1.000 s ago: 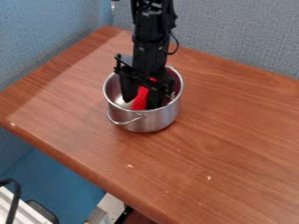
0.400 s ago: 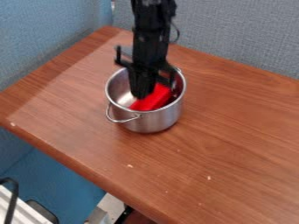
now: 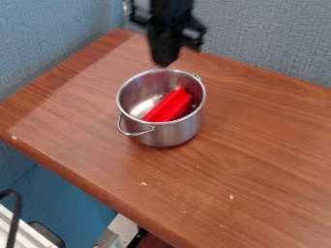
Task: Move the red object from the metal pot to the table
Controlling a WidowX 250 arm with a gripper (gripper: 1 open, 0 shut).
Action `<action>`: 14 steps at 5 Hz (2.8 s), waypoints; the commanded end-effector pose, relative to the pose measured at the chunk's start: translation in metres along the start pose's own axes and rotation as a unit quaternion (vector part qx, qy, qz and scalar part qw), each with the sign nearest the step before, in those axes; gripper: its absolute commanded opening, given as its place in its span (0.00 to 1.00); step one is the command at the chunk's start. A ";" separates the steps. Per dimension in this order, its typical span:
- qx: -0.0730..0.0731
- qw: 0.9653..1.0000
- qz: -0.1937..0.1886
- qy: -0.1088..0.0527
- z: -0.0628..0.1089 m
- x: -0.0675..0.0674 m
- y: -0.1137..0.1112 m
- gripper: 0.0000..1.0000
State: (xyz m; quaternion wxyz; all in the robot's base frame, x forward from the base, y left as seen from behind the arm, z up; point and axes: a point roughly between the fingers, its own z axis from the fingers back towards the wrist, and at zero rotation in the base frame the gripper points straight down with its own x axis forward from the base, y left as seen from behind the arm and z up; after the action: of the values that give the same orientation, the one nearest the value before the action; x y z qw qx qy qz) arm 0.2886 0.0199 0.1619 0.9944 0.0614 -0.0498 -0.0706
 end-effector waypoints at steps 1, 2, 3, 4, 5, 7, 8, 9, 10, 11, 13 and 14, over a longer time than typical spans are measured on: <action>0.002 0.999 -0.030 -0.028 0.025 0.007 -0.023 1.00; 0.001 1.000 -0.030 0.003 0.012 -0.001 -0.025 1.00; 0.004 0.996 -0.084 0.018 0.000 -0.014 -0.015 1.00; 0.021 0.995 -0.094 0.025 -0.010 -0.022 -0.004 1.00; 0.032 0.994 -0.098 0.032 -0.020 -0.028 -0.002 1.00; 0.052 0.992 -0.109 0.034 -0.042 -0.028 0.001 1.00; 0.052 0.993 -0.100 0.042 -0.054 -0.026 0.005 1.00; 0.055 0.993 -0.091 0.059 -0.068 -0.025 0.007 1.00; 0.055 0.992 -0.084 0.075 -0.083 -0.024 0.009 1.00; 0.053 0.993 -0.074 0.077 -0.093 -0.024 0.009 0.00; 0.052 0.995 -0.062 0.060 -0.080 -0.020 0.012 0.00; 0.046 0.996 -0.059 0.038 -0.061 -0.017 0.013 0.00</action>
State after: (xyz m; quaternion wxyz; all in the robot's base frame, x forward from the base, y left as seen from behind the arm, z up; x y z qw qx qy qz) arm 0.2741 0.0384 0.0862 0.9851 0.1071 0.0168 -0.1332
